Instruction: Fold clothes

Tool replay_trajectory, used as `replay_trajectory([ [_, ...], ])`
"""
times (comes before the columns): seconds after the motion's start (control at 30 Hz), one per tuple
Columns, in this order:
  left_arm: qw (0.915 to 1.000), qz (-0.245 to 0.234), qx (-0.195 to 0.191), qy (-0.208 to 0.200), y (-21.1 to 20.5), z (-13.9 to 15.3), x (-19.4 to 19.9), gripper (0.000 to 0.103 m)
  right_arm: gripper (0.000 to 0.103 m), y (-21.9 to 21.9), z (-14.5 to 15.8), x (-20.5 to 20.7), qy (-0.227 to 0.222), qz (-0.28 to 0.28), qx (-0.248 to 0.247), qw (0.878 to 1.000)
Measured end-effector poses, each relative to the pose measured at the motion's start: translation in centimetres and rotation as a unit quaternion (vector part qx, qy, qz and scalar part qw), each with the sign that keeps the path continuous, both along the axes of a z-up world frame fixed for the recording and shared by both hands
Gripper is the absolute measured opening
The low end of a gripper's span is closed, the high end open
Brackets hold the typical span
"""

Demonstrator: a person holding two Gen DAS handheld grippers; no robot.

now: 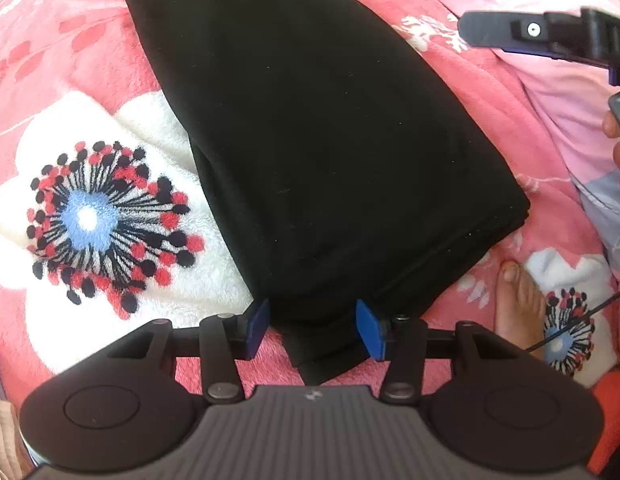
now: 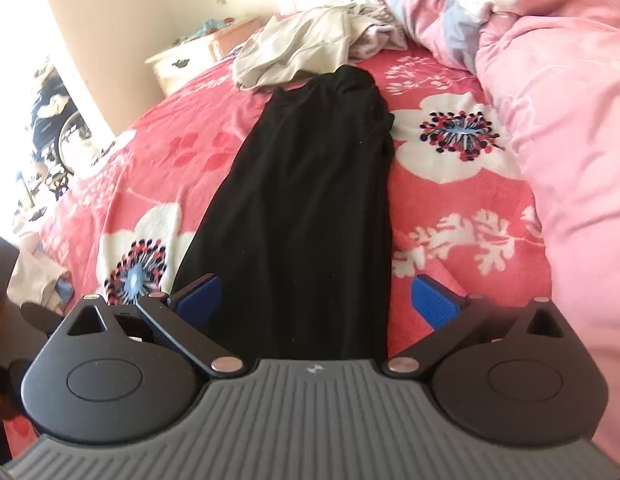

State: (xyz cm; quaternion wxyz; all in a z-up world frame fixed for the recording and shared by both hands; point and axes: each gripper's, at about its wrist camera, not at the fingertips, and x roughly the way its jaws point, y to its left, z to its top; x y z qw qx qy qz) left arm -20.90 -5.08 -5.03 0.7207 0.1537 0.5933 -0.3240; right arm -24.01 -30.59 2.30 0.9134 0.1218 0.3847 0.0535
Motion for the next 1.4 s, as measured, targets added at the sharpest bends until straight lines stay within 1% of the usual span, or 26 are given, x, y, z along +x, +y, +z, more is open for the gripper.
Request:
replay_trajectory([
  [0.13, 0.9998, 0.01, 0.014, -0.004, -0.2, 0.0, -0.1, 0.053, 0.102, -0.8, -0.7, 0.3, 0.011, -0.008, 0.036, 0.999],
  [0.2, 0.9997, 0.017, 0.019, -0.003, -0.2, 0.0, -0.1, 0.054, 0.102, -1.0, -1.2, 0.4, 0.023, -0.01, 0.041, 0.999],
  [0.3, 0.9994, 0.025, 0.025, -0.003, -0.2, -0.1, -0.1, 0.054, 0.102, -0.6, -1.7, 0.7, 0.05, -0.004, 0.009, 0.999],
  [0.43, 0.9991, 0.028, 0.032, -0.006, -0.2, -0.2, -0.1, 0.055, 0.1, 0.7, -2.0, 0.6, 0.065, 0.015, -0.04, 0.997],
  [0.5, 0.9989, 0.029, 0.036, -0.007, -0.2, -0.2, -0.2, 0.055, 0.098, 1.4, -2.0, 0.4, 0.063, 0.03, -0.06, 0.996],
  [0.63, 0.9986, 0.032, 0.04, -0.01, -0.1, -0.3, -0.2, 0.055, 0.09, 2.9, -1.7, 0.1, 0.052, 0.06, -0.105, 0.991],
  [0.7, 0.9985, 0.033, 0.042, -0.01, 0.0, -0.4, -0.2, 0.055, 0.087, 3.4, -1.6, 0.0, 0.051, 0.071, -0.121, 0.989],
  [0.87, 0.9984, 0.034, 0.044, -0.012, 0.3, -0.5, -0.2, 0.056, 0.083, 4.1, -1.5, -0.1, 0.052, 0.086, -0.133, 0.986],
  [1.3, 0.9984, 0.033, 0.045, -0.012, 0.6, -1.4, 0.0, 0.057, 0.082, 4.3, -1.8, -0.1, 0.062, 0.091, -0.138, 0.984],
  [1.4, 0.9986, 0.028, 0.043, -0.014, 0.9, -1.5, 0.0, 0.057, 0.079, 4.5, -1.9, -0.1, 0.063, 0.095, -0.137, 0.984],
])
